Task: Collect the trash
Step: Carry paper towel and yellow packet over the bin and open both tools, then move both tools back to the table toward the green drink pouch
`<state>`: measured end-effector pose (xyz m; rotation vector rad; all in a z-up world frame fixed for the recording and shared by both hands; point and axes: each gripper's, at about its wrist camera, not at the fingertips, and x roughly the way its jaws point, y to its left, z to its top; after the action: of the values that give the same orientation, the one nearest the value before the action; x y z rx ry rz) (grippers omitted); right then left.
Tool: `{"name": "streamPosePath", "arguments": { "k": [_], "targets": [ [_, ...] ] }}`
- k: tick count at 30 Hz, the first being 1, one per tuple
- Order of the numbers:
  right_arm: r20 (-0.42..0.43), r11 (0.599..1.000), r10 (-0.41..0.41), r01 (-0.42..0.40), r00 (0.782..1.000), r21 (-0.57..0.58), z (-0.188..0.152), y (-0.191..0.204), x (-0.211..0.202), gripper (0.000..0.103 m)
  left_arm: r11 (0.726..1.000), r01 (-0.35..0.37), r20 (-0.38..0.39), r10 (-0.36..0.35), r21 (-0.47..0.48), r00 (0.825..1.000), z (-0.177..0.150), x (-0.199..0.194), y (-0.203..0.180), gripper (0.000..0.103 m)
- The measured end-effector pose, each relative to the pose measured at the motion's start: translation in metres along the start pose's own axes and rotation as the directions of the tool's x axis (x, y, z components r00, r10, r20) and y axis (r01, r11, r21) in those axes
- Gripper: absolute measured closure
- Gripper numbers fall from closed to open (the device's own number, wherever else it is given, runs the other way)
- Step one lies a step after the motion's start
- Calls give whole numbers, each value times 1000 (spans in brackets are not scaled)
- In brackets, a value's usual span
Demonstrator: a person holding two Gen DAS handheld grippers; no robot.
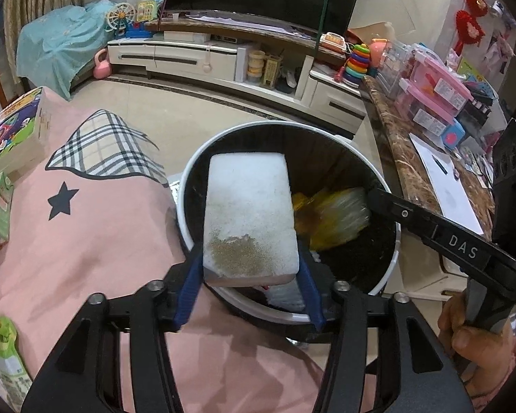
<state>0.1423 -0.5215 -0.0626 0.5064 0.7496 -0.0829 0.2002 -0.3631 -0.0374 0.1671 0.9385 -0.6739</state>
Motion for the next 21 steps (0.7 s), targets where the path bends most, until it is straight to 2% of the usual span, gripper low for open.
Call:
{"name": "streamPosePath", "arguments": {
  "k": [3,4,6,8,17,21],
  "targets": [
    [5,1000,5,-5,1000,7,0,-1,-1,89,1000,-9,16,9,-5,1000,-2,-5,1,37],
    [10,1000,5,-6,1000,8,-1,-1,-3,86,1000,-9,18,10,-9,1000,-3,-6,3,37],
    [23,1000,8,-8,1000,12,-1,-1,-7,76,1000,-10,21,10,-22,1000,-6,-10,7,36],
    [35,1000,14,-14,999,15,-3,0,-11,72,999,-12,27,14,-39,1000,-11,-14,12,36],
    [59,999,39,-40,998,12,-16,20,-24,29,992,-51,60,58,-115,997,-45,-44,43,35],
    [60,998,63,-63,996,-7,-25,36,-28,25,986,-65,67,76,-153,995,-61,-58,61,34]
  ]
}}
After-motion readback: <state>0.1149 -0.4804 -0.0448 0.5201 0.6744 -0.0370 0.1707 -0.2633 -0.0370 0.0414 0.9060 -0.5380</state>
